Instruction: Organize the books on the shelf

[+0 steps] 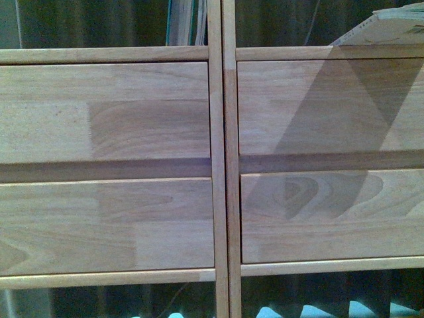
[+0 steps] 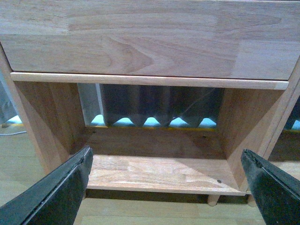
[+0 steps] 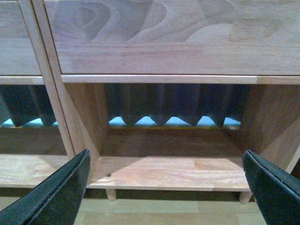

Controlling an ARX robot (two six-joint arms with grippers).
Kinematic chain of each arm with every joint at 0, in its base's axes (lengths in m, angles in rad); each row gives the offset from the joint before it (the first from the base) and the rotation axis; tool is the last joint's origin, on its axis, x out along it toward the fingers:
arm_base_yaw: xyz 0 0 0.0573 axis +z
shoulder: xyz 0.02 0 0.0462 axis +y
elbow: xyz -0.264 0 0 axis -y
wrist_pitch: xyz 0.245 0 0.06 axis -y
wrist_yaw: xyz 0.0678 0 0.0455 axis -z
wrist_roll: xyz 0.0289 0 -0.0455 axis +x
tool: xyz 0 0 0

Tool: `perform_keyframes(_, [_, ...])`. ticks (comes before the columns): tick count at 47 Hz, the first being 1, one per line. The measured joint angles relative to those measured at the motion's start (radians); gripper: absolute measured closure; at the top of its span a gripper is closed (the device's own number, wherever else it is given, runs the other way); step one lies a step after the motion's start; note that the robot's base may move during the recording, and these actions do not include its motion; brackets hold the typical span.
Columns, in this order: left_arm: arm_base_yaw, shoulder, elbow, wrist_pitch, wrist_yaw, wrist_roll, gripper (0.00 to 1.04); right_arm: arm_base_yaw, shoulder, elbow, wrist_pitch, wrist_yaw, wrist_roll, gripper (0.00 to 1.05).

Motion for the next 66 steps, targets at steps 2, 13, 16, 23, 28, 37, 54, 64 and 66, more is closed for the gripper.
perform_keyframes(2, [0.000,0.000,0.000,0.000,0.000,0.000,0.07,0.000,0.000,0.000,0.000,0.000,0.000,0.07])
perform_keyframes(13, [0.000,0.000,0.000,0.000,0.000,0.000,0.07,0.000,0.000,0.000,0.000,0.000,0.000,0.07])
perform_keyframes(16, [0.000,0.000,0.000,0.000,0.000,0.000,0.07,0.000,0.000,0.000,0.000,0.000,0.000,0.07])
perform_keyframes(23, [0.000,0.000,0.000,0.000,0.000,0.001,0.07,0.000,0.000,0.000,0.000,0.000,0.000,0.07])
perform_keyframes(28, [0.000,0.000,0.000,0.000,0.000,0.002,0.07,0.000,0.000,0.000,0.000,0.000,0.001,0.07])
perform_keyframes(37, [0.000,0.000,0.000,0.000,0.000,0.003,0.07,0.000,0.000,0.000,0.000,0.000,0.002,0.07])
perform_keyframes(54, [0.000,0.000,0.000,0.000,0.000,0.003,0.07,-0.134,0.426,0.236,0.094,-0.183,0.359,0.07])
perform_keyframes(64, [0.000,0.000,0.000,0.000,0.000,0.003,0.07,-0.085,0.814,0.436,0.280,-0.221,0.723,0.07])
perform_keyframes(66, [0.000,0.000,0.000,0.000,0.000,0.003,0.07,-0.078,0.865,0.464,0.298,-0.226,0.766,0.07])
